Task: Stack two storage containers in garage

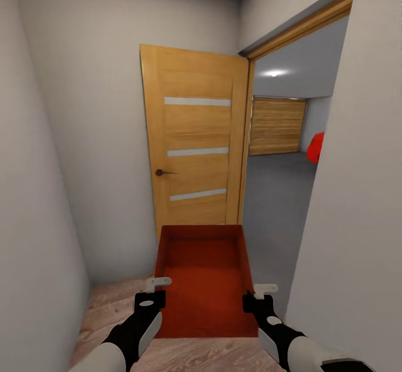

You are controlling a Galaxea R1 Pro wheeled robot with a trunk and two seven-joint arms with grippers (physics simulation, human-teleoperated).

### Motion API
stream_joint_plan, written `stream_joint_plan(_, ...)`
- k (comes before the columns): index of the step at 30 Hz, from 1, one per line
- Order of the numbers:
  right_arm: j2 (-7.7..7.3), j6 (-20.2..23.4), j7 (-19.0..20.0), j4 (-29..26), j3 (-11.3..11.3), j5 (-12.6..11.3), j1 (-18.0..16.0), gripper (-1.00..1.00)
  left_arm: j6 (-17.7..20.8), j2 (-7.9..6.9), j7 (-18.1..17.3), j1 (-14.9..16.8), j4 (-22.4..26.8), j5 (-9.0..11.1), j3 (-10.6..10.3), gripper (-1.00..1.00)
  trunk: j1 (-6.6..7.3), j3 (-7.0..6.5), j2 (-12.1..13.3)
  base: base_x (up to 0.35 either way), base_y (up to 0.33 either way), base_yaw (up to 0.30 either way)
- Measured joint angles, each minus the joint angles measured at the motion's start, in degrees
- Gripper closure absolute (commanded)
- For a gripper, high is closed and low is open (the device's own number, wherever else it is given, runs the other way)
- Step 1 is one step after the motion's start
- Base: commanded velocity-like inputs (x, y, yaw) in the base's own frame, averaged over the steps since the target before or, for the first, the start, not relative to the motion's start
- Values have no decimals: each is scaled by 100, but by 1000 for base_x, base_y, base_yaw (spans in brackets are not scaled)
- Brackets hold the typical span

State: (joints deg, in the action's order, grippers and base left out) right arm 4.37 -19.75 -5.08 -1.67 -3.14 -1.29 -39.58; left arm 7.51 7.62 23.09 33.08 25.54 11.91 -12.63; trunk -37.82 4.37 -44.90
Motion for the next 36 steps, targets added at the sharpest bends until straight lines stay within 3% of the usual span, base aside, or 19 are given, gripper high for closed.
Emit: stream_joint_plan(36,-1,1,0,1,0,-5,0,100,13,4,5,-1,11,-9,10,100,0,1,0,307,158,-284)
